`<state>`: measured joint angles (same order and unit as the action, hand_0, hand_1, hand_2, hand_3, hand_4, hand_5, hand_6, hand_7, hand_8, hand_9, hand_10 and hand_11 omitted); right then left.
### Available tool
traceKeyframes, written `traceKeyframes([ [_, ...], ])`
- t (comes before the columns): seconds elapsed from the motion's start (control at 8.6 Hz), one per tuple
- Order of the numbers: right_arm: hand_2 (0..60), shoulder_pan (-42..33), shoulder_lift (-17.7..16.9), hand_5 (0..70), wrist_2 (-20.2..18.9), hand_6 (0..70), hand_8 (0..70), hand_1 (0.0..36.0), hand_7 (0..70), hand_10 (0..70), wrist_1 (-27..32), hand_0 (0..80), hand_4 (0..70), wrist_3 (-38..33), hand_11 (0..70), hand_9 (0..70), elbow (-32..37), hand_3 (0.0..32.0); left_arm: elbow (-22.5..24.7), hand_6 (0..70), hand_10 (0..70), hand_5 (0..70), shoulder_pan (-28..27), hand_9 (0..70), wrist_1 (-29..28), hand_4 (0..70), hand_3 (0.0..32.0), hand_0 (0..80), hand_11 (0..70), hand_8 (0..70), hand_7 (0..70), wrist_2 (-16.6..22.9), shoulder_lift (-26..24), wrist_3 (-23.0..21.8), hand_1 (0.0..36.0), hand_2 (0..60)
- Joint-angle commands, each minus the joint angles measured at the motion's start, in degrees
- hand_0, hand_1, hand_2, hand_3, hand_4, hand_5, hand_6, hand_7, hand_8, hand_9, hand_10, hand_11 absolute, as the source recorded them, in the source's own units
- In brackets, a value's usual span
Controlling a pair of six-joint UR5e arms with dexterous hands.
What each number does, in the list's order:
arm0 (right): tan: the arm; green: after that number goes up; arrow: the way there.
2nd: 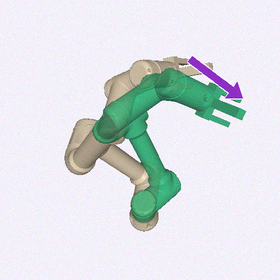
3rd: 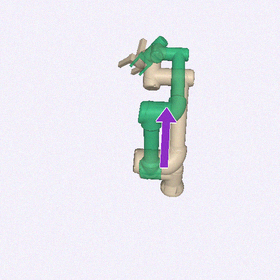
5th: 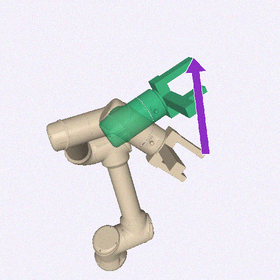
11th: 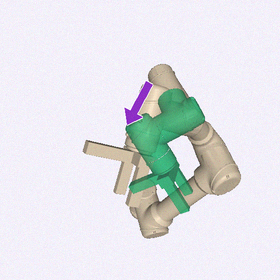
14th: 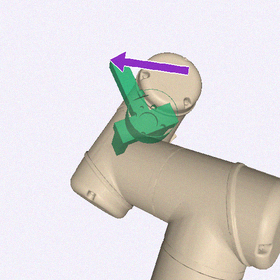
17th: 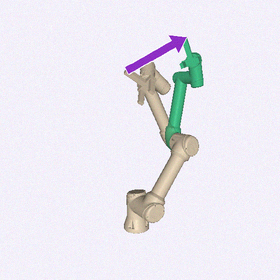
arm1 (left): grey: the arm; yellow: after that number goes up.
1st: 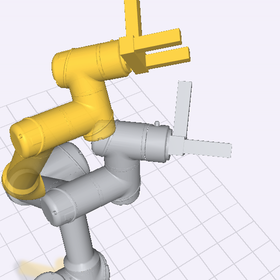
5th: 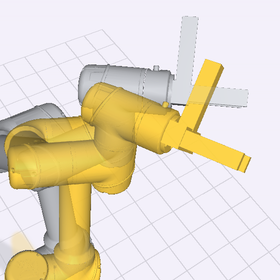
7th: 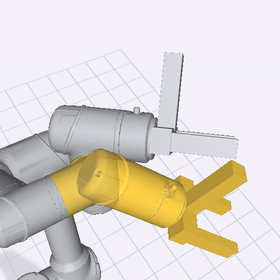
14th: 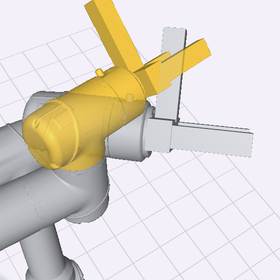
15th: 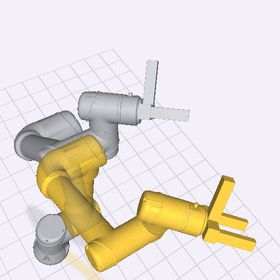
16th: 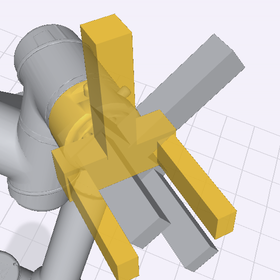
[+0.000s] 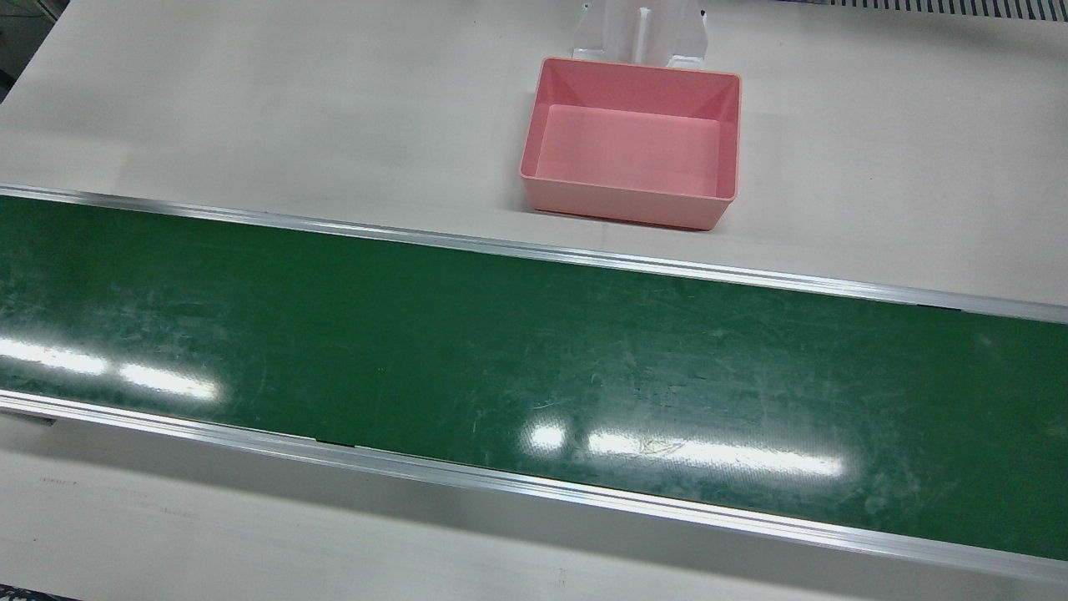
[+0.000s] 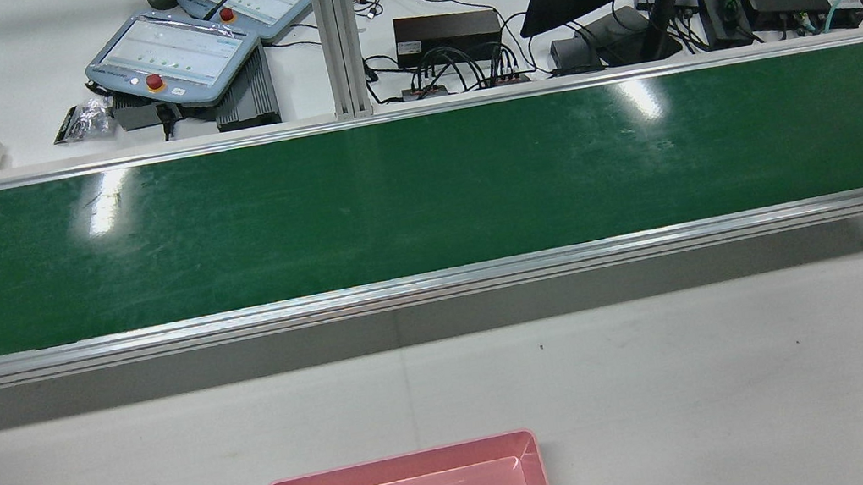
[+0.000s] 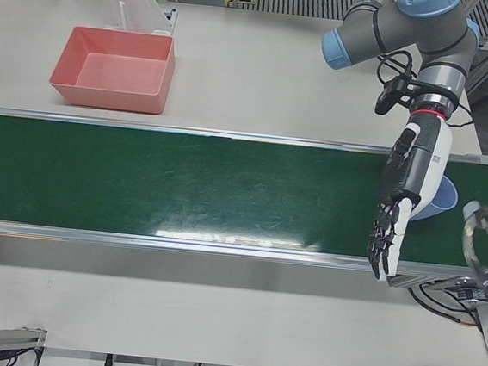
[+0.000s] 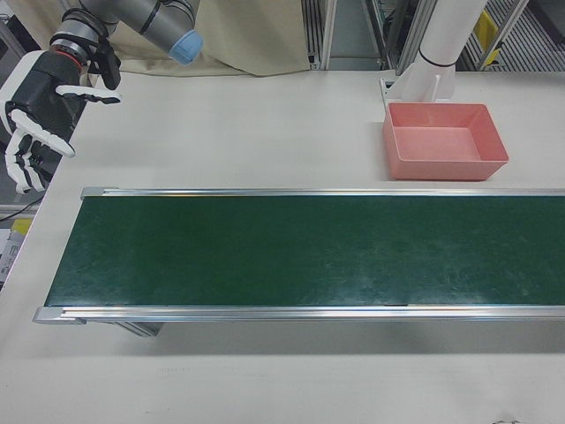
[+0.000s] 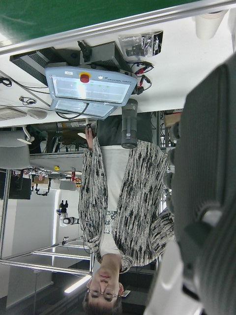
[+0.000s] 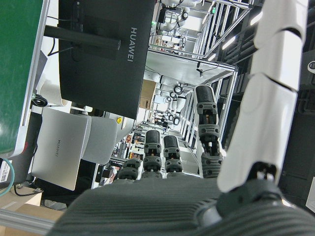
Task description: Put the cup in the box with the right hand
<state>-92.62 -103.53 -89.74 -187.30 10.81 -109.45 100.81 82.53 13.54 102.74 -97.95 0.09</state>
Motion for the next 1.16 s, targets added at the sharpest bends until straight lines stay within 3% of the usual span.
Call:
traceKeyframes([
  [0.0, 0.0, 0.16, 0.00, 6.4, 0.00, 6.8, 12.0, 14.9, 23.1, 4.4, 0.00, 55.9, 30.9, 0.00, 8.1, 21.5, -0.06, 0.0, 0.09, 0.0, 0.0, 0.0, 0.00, 0.0, 0.09, 0.0, 0.0, 0.0, 0.0, 0.0, 0.0, 0.00, 0.04, 0.00, 0.0, 0.0],
  [0.23, 0.0, 0.07, 0.00, 6.4, -0.09, 6.9, 12.1, 14.7, 23.6, 4.8, 0.09, 55.5, 30.7, 0.00, 8.6, 21.6, 0.20, 0.0, 0.09, 0.0, 0.0, 0.0, 0.00, 0.0, 0.00, 0.0, 0.0, 0.0, 0.0, 0.0, 0.0, 0.00, 0.04, 0.00, 0.0, 0.0],
  [0.47, 9.7, 0.33, -0.09, 6.5, -0.09, 7.0, 12.1, 17.6, 23.6, 4.9, 0.27, 54.2, 26.4, 0.09, 8.8, 21.7, 0.29, 0.0, 0.09, 0.0, 0.0, 0.0, 0.00, 0.0, 0.00, 0.0, 0.0, 0.0, 0.0, 0.0, 0.0, 0.00, -0.05, 0.00, 0.0, 0.0],
  [0.58, 9.4, 0.86, 0.52, 6.9, 0.00, 7.1, 12.2, 18.4, 23.6, 5.4, -0.08, 55.5, 26.1, 0.26, 9.6, 21.8, 0.11, 0.0, 0.00, 0.0, 0.0, 0.0, 0.00, 0.0, 0.09, 0.0, 0.0, 0.0, 0.0, 0.0, 0.0, 0.00, -0.05, 0.00, 0.0, 0.0],
  [0.7, 12.7, 1.91, 1.22, 6.9, 0.35, 7.1, 12.4, 19.1, 23.8, 5.5, -0.17, 54.5, 24.7, 0.78, 9.9, 22.1, 0.03, 0.0, 0.00, 0.0, 0.0, 0.0, 0.00, 0.0, 0.00, 0.0, 0.0, 0.0, 0.0, 0.0, 0.0, 0.00, -0.05, 0.00, 0.0, 0.0],
  [0.81, 0.0, 2.61, 1.49, 7.0, 0.53, 7.2, 12.5, 16.1, 24.2, 5.7, -0.17, 57.4, 29.8, 1.49, 10.1, 22.3, 0.20, 0.0, 0.09, 0.0, 0.0, 0.0, 0.00, 0.0, 0.09, 0.0, 0.0, 0.0, 0.0, 0.0, 0.0, 0.00, -0.05, 0.00, 0.0, 0.0],
  [0.93, 0.0, 2.97, 1.67, 7.6, 0.70, 7.3, 12.5, 17.7, 24.1, 5.7, 0.00, 59.4, 28.4, 2.36, 10.3, 22.2, 0.29, 0.0, 0.09, 0.0, 0.0, 0.0, 0.00, 0.0, 0.09, 0.0, 0.0, 0.0, 0.0, 0.0, 0.0, 0.00, -0.05, 0.00, 0.0, 0.0],
  [1.05, 6.2, 4.36, 2.89, 7.6, 1.92, 7.3, 12.4, 19.4, 23.9, 5.7, -0.08, 58.2, 25.6, 3.50, 10.3, 21.9, 0.29, 0.0, 0.00, 0.0, 0.0, 0.0, 0.00, 0.0, 0.09, 0.0, 0.0, 0.0, 0.0, 0.0, 0.0, 0.00, -0.05, 0.00, 0.0, 0.0],
])
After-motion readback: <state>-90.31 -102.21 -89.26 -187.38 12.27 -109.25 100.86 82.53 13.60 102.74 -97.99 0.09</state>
